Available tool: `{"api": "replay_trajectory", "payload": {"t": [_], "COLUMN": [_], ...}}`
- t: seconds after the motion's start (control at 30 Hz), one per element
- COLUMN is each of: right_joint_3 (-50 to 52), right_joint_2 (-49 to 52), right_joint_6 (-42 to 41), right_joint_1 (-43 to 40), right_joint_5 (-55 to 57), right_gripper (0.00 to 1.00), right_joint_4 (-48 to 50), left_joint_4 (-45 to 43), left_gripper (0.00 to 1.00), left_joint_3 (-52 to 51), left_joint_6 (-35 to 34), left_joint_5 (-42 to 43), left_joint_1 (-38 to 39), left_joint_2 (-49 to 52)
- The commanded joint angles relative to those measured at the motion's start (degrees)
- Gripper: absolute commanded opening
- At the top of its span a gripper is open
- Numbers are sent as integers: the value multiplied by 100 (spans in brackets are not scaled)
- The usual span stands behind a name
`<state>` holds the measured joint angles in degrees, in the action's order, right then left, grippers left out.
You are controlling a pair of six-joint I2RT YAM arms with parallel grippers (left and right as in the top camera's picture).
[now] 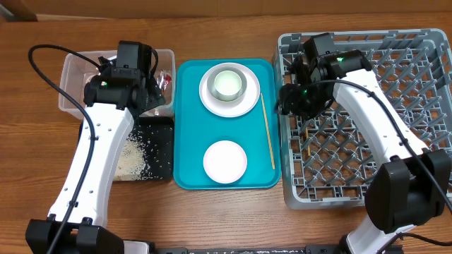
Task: Sort waste into correct bins and load items into the dishwasher
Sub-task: 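Reach the right gripper back to the second chopstick and grasp it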
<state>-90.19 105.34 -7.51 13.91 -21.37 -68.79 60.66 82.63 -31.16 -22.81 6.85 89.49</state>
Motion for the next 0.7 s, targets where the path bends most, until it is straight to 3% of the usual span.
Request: {"api": "replay_trajectory", "payload": {"t": [0.0,0.13,0.3,0.37,0.47,0.67], "right_joint_3": [26,26,26,26,26,26], "right_joint_2": [-55,-55,-55,-55,-52,-52], "right_joint_6": [-17,-216,-1134,-1408,-1716,-1982], "right_joint_1": [229,691,1410,1672,1976,2210], "right_joint_5": [-1003,-542,1071,1641,2273,2712], "right_gripper": [57,57,55,51,37,29], "right_joint_4": [15,63,219,225,219,229], "left_joint_4": [-2,-4,-2,-2,-2,-2], "left_gripper": [100,100,100,100,100,99], "left_joint_3": [70,70,70,70,70,70], "left_joint_6": [74,74,74,74,74,74], "left_joint_5": [-109,-109,-109,-109,-109,-109], "left_joint_1": [-9,-9,-9,-9,-9,-9], "left_joint_2": [-26,-26,-26,-26,-26,-26]}}
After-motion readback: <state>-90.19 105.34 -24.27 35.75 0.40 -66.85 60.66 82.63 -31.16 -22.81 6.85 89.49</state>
